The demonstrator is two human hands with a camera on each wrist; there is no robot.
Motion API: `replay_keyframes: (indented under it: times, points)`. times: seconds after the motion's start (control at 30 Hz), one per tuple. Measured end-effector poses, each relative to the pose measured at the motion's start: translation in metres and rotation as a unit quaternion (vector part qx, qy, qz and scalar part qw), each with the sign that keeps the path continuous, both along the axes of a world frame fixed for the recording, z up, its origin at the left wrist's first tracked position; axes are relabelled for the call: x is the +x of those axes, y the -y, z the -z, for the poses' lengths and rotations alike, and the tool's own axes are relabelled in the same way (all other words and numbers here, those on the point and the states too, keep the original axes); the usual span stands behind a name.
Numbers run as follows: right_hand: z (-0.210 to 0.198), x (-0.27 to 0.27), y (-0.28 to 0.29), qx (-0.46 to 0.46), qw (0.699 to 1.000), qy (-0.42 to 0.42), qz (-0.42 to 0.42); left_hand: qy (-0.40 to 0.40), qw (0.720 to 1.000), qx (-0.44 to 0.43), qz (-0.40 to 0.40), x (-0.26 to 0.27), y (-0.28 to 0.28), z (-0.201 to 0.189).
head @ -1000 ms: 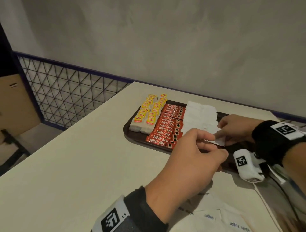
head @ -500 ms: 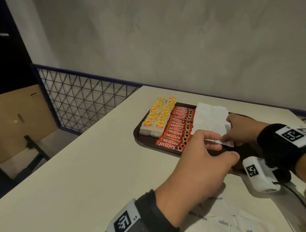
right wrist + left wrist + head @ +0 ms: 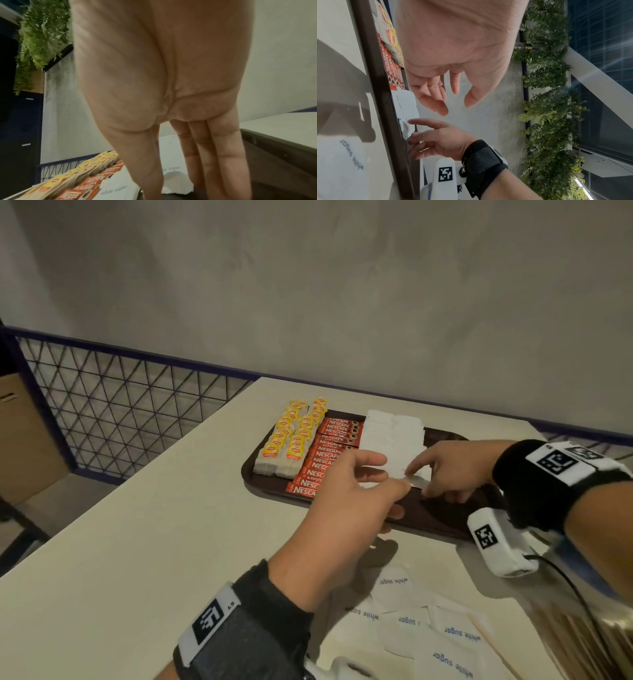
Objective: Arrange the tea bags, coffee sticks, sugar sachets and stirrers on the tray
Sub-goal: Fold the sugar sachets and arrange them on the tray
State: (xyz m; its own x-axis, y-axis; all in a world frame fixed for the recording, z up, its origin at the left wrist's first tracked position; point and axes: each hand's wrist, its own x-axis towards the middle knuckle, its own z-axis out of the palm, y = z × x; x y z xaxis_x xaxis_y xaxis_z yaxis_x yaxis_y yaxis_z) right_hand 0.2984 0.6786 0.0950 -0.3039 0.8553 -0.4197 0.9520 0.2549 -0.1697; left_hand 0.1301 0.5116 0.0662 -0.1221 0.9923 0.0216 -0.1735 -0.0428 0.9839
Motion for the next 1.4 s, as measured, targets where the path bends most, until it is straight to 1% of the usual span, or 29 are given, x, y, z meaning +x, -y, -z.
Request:
replay_keyframes:
  times: [0.13,0.27,0.43,0.5,0.57,0.63,0.67,0.73,0.8,0.83,0.9,0.97,1.13,1.27,1.4]
  points:
    - [0.005,-0.001,0.001,-0.004,1.000,0.021,-0.006,0.001,1.000,0.005,-0.011,-0.001,-0.001,-0.001]
    - [0.008,0.000,-0.001,-0.003,1.000,0.018,-0.011,-0.001,1.000,0.008,-0.014,0.000,-0.002,-0.001]
    - [0.006,-0.003,0.005,0.007,0.999,0.030,-0.019,-0.005,1.000,0.008,-0.013,0.000,-0.003,-0.001]
    - [-0.001,-0.002,0.011,0.012,1.000,0.023,-0.018,-0.008,1.000,0.007,-0.016,-0.002,-0.003,-0.001]
    - [-0.014,-0.002,0.023,0.039,0.999,0.009,-0.025,-0.006,1.000,0.009,-0.021,-0.004,-0.003,-0.002]
    - [-0.028,-0.004,0.046,0.078,0.996,-0.010,-0.050,-0.003,0.999,0.014,-0.033,-0.007,-0.004,-0.003]
    - [-0.034,-0.006,0.061,0.079,0.994,-0.019,-0.068,-0.001,0.999,0.015,-0.041,-0.008,-0.004,-0.004]
    - [-0.038,-0.009,0.095,0.025,0.993,-0.017,-0.111,0.010,0.998,0.018,-0.058,-0.011,-0.004,-0.007]
    - [-0.035,-0.011,0.126,-0.045,0.988,0.030,-0.142,0.015,0.997,0.021,-0.073,-0.015,-0.004,-0.009]
    - [-0.031,-0.011,0.137,-0.061,0.983,0.068,-0.160,0.014,0.997,0.023,-0.077,-0.016,-0.005,-0.009]
    - [-0.018,-0.008,0.151,-0.053,0.971,0.132,-0.190,0.014,0.996,0.024,-0.079,-0.019,-0.004,-0.011]
    - [-0.006,-0.004,0.158,-0.040,0.968,0.150,-0.195,0.014,0.997,0.025,-0.078,-0.019,-0.003,-0.011]
    - [0.004,0.002,0.161,-0.025,0.985,0.081,-0.153,0.002,0.997,0.024,-0.070,-0.014,-0.001,-0.009]
    - [0.005,0.003,0.158,-0.007,0.990,0.043,-0.133,-0.008,0.998,0.018,-0.063,-0.011,0.000,-0.008]
    - [-0.001,0.009,0.155,0.013,0.991,0.010,-0.133,-0.011,0.998,0.018,-0.062,-0.013,0.000,-0.010]
